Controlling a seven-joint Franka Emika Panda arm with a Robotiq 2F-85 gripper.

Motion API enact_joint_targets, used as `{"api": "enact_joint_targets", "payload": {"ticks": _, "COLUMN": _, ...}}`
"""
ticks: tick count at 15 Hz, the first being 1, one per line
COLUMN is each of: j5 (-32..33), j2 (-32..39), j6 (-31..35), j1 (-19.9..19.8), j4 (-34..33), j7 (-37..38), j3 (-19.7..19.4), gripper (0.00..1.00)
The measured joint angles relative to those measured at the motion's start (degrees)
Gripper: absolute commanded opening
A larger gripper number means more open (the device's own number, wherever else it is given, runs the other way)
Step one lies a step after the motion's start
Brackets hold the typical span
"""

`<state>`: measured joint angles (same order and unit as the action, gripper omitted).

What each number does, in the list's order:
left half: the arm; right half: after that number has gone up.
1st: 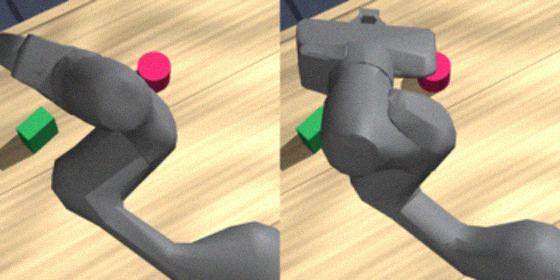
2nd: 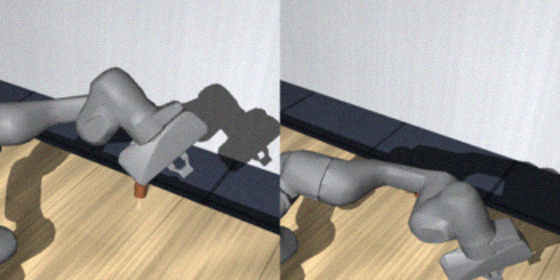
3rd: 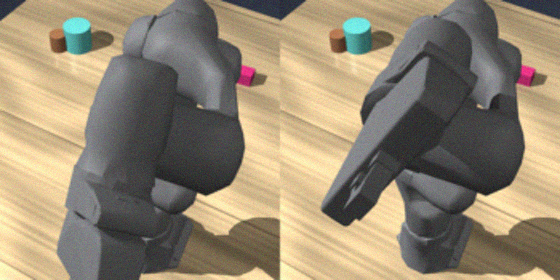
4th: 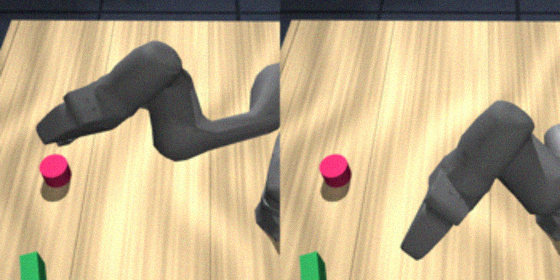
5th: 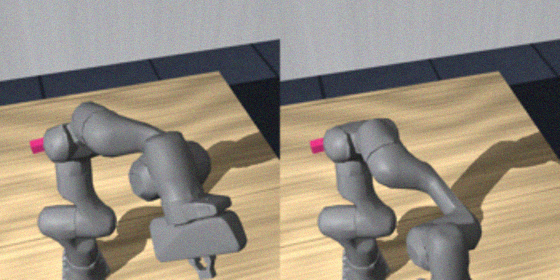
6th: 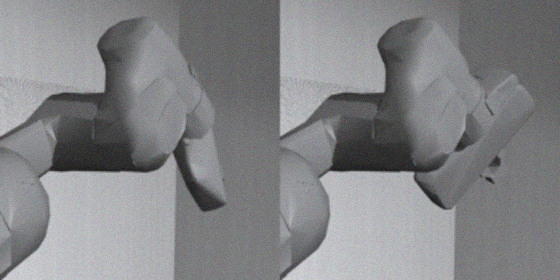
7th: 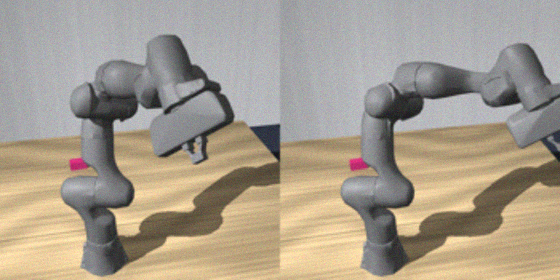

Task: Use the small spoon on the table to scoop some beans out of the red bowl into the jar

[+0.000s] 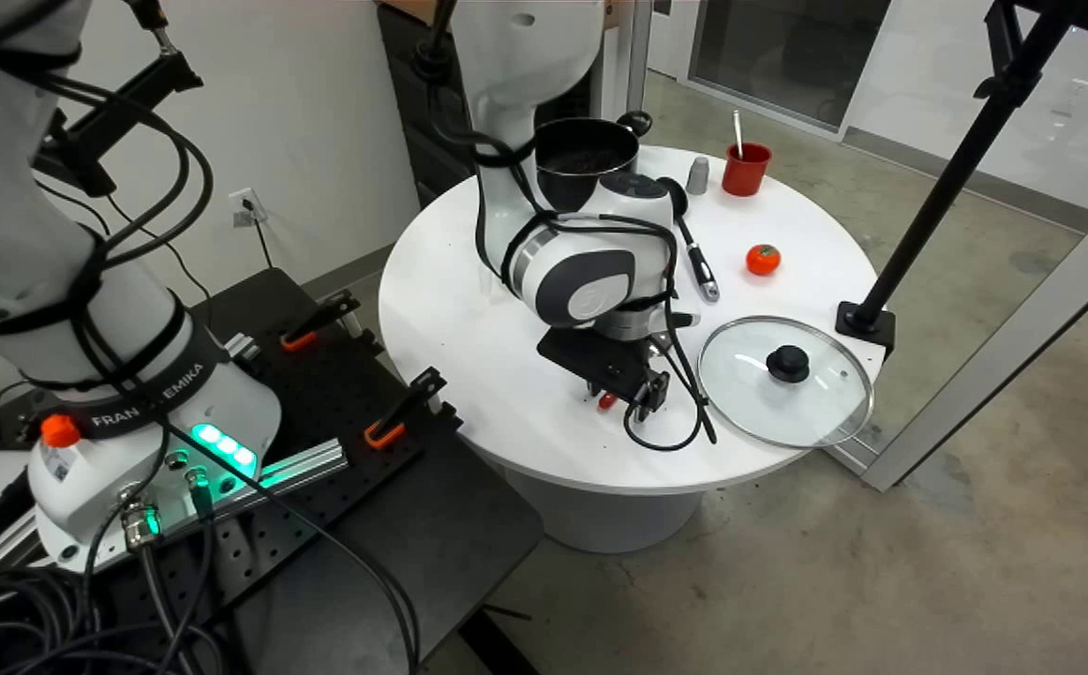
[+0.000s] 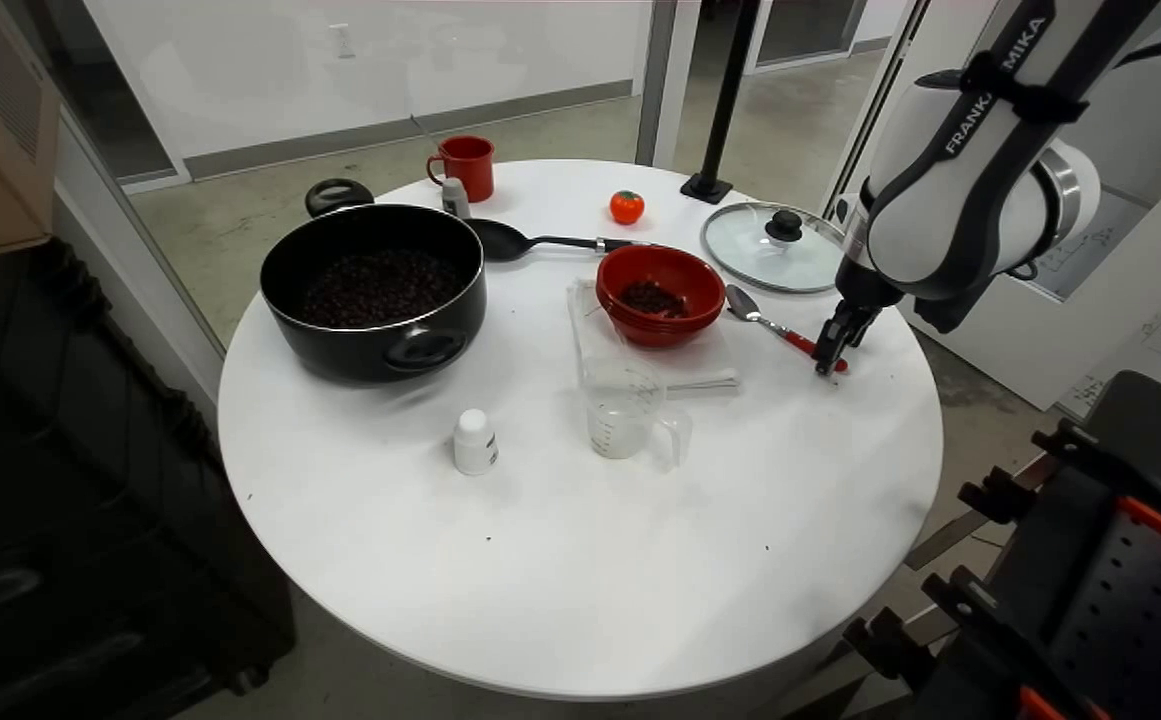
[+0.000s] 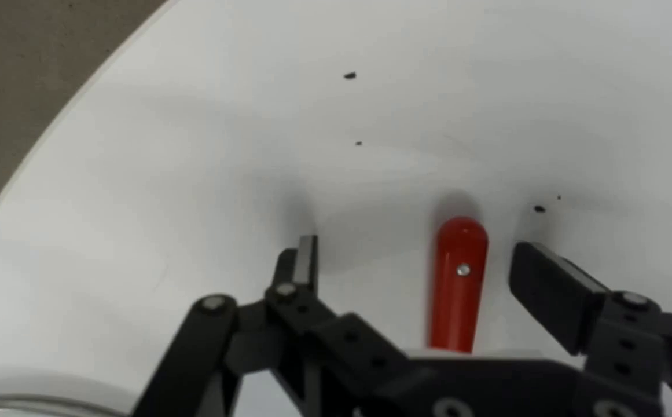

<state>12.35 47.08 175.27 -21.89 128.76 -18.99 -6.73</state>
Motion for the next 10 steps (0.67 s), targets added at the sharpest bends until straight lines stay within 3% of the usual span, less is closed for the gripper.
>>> {"api": "enact_joint_targets", "payload": {"ticks": 7, "j5": 0.0, "j2": -0.39, "j6": -0.08, "j1": -1.12, "j4": -0.41, "j7": -0.08, "j3": 0.95, "gripper": 0.02}}
{"api": "enact_joint_targets", "payload": {"ticks": 8, "j5": 0.01, "j2": -0.5, "j6": -0.24, "j1": -1.65, "j4": -0.4, "j7": -0.15, "j3": 1.53, "gripper": 0.06}}
{"api": "enact_joint_targets", "payload": {"ticks": 9, "j5": 0.02, "j2": -0.59, "j6": -0.39, "j1": -2.31, "j4": -0.36, "j7": -0.3, "j3": 2.21, "gripper": 0.51}}
{"api": "enact_joint_targets", "payload": {"ticks": 10, "j5": 0.02, "j2": -0.7, "j6": -0.54, "j1": -3.0, "j4": -0.29, "j7": -0.53, "j3": 2.91, "gripper": 0.52}}
